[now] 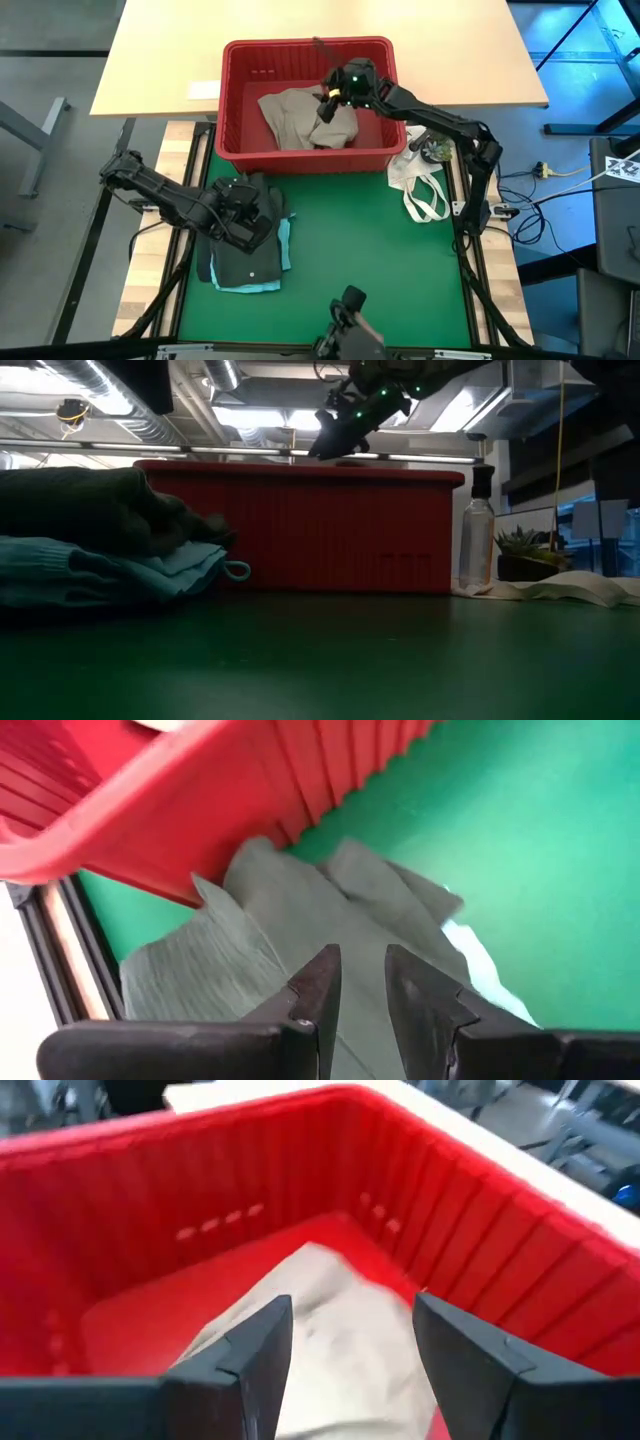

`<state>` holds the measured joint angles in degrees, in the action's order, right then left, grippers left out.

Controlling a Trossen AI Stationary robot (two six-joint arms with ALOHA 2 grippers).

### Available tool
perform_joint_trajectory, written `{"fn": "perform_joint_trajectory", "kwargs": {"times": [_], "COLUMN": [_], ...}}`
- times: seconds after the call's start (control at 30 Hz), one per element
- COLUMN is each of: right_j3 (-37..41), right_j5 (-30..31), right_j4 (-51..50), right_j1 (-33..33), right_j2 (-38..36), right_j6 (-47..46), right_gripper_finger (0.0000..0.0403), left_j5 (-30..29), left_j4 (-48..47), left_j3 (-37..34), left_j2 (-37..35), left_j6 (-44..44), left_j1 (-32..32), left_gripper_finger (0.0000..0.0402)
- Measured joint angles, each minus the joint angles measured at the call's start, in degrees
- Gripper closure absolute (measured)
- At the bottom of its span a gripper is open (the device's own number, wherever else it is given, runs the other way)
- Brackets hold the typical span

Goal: Fold Laundry from Bin
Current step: Fold the brown shorts from the red laundry bin

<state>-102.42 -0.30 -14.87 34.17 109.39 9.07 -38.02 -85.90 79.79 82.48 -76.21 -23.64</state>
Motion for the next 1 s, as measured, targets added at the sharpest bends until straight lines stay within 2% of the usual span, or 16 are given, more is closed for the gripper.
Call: {"fn": "perform_joint_trajectory", "kwargs": {"times": [0.17, 0.33, 0.47, 0.67, 0.77, 0.9, 1.0], "right_j3": [-0.11, -0.1, -0.01, -0.01, -0.05, -0.04, -0.1], "right_j5": [-0.85, -1.81, 1.07, 5.68, 3.81, -3.28, -6.42], "right_j4": [3.03, -3.66, -9.33, -11.09, -11.8, -13.23, -13.28], "right_j1": [2.07, 3.44, 4.51, 7.3, 9.0, 11.05, 11.51], "right_j2": [2.16, 5.65, 7.56, 9.08, 8.95, 9.21, 10.56], "right_j6": [-1.55, -0.83, 1.67, 1.56, 0.2, -2.01, -3.28], "right_gripper_finger": [0.0194, 0.0194, 0.0194, 0.0194, 0.0194, 0.0194, 0.0194], "left_j5": [-0.49, 0.18, 0.46, 0.34, 0.21, 0.95, 1.49], "left_j4": [0.01, -0.18, -0.18, -0.18, -0.16, -0.05, 0.04], "left_j3": [0.0, 0.0, 0.0, 0.0, 0.0, 0.0, 0.0], "left_j2": [0.0, 0.0, 0.0, 0.0, 0.0, 0.0, 0.0], "left_j6": [-0.13, 1.98, 5.12, 6.45, 6.43, 6.43, 6.43], "left_j1": [3.83, 6.98, 8.33, 8.81, 8.74, 8.52, 8.5], "left_gripper_finger": [0.0324, 0.0324, 0.0324, 0.0324, 0.0324, 0.0324, 0.0324]}}
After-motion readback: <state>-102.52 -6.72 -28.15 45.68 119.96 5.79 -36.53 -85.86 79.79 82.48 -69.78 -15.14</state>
